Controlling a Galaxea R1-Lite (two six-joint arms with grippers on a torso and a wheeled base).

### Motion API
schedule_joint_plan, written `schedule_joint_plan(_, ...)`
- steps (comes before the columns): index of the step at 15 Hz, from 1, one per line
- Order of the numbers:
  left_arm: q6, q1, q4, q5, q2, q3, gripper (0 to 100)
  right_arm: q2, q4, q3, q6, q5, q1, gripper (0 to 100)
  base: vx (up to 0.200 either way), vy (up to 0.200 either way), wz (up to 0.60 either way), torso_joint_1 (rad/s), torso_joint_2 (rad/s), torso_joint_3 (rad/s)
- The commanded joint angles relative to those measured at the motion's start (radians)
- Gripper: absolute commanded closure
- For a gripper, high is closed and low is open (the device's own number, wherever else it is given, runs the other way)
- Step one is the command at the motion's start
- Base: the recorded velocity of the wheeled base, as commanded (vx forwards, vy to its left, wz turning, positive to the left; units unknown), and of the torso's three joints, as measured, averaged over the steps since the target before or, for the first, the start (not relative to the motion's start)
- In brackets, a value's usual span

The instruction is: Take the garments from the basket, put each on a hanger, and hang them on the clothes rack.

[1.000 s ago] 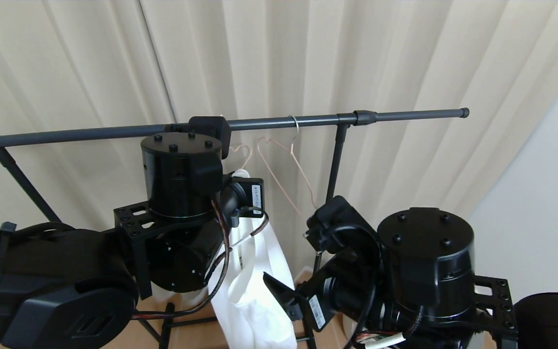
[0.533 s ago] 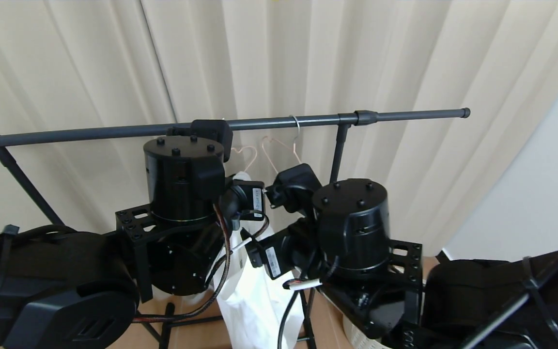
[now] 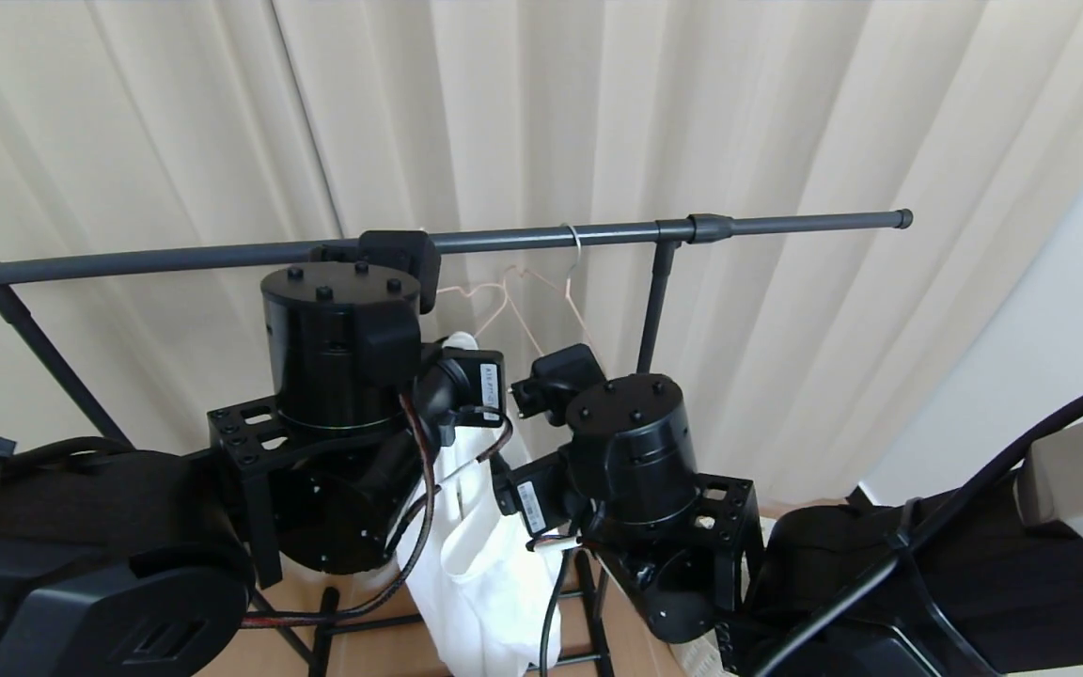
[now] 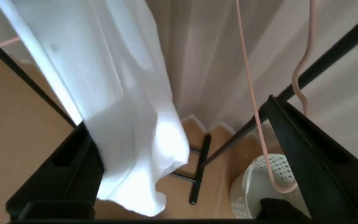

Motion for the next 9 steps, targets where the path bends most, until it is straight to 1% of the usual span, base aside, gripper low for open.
schedule_joint_plan(1,0.002,0.018,0.0,0.001,-0.021,-0.003,100,-0.017,-0.004,0.046,0.0,0.0,-0.019,0,0.0,0.0,0.0,0.0,0.0,0.0)
schedule_joint_plan(3,0.005,0.035,0.004,0.001,-0.054,-0.001,100,-0.027,-0.008,0.09,0.0,0.002,-0.056,0,0.0,0.0,0.0,0.0,0.0,0.0)
schedule_joint_plan(6,0.008,0.047,0.006,0.001,-0.086,0.0,100,-0.025,-0.008,0.106,-0.002,0.002,-0.102,0,0.0,0.0,0.0,0.0,0.0,0.0)
schedule_joint_plan(9,0.008,0.05,0.007,0.001,-0.109,0.008,100,-0.014,-0.007,0.115,-0.003,0.003,-0.119,0,0.0,0.0,0.0,0.0,0.0,0.0)
